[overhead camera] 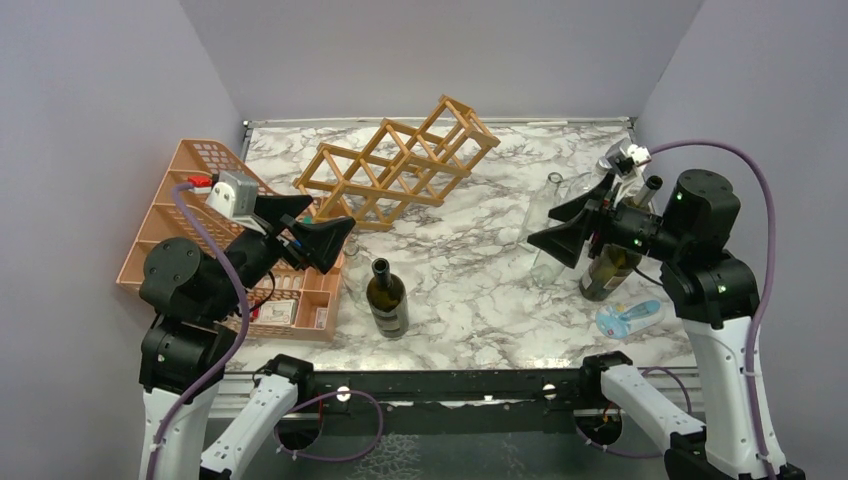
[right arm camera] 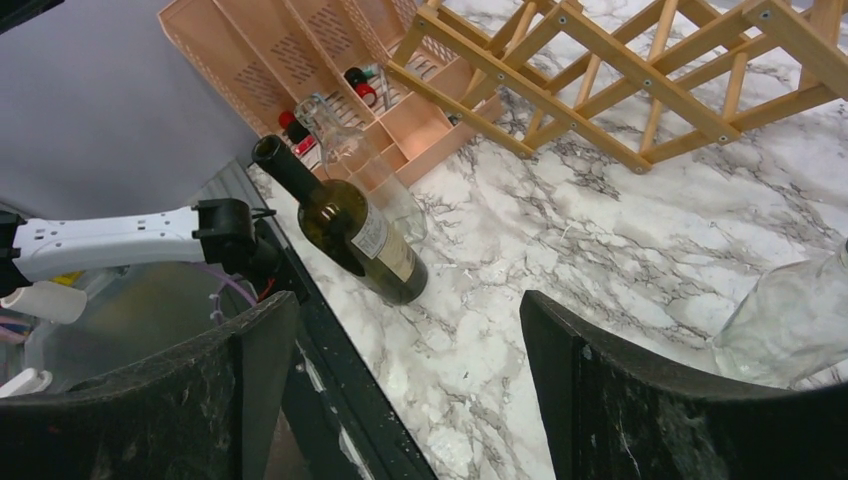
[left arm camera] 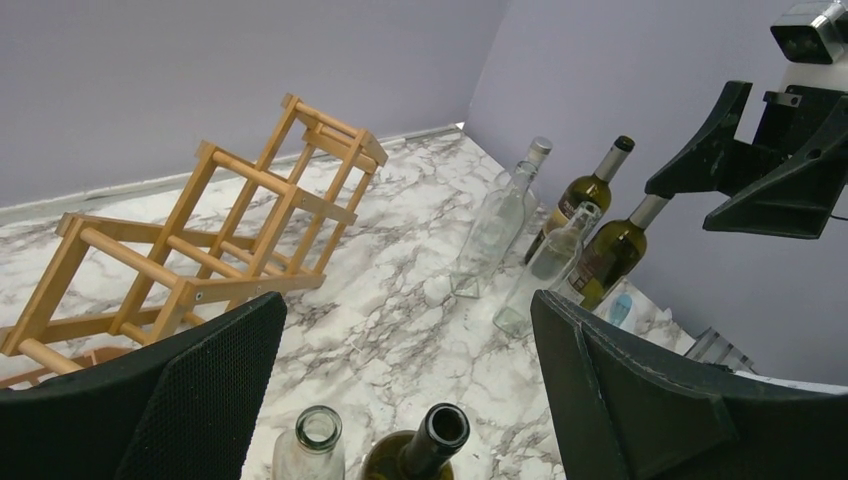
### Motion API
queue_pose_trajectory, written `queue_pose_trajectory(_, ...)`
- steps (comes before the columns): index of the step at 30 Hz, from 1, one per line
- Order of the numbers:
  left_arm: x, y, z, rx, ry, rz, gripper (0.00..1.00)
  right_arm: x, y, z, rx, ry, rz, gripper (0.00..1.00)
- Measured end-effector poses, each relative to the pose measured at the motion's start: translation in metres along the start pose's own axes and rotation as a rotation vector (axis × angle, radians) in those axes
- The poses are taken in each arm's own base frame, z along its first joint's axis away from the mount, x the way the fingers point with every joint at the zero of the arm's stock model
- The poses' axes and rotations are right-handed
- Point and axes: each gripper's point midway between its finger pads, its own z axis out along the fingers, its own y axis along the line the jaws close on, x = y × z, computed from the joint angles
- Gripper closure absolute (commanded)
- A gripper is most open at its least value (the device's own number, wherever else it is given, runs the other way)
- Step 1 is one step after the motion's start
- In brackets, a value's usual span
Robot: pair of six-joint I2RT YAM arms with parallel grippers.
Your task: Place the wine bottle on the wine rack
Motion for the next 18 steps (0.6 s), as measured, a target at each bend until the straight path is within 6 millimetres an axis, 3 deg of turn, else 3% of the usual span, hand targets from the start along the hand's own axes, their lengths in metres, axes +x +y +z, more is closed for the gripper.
queue_pose_trajectory(6, 0.009, 0.009, 0.003, -0.032, 0.009, -0.005, 0.01, -0.002, -0.01, 0.011, -0.01, 0.006, 0.006, 0.16)
queue_pose_trajectory(12, 0.003, 0.015, 0.004, -0.061, -0.017, -0.001, 0.01, 0.005, -0.019, 0.028, -0.026, 0.03, 0.03, 0.16)
queue_pose_trajectory(15, 0.002, 0.018, 0.006, -0.075, -0.025, 0.0, 0.01, 0.008, -0.014, 0.042, -0.05, 0.049, 0.024, 0.18)
queue_pose_trajectory(18, 0.006, 0.024, 0.011, -0.094, -0.022, -0.003, 0.01, 0.016, 0.005, 0.062, -0.101, 0.082, -0.002, 0.2)
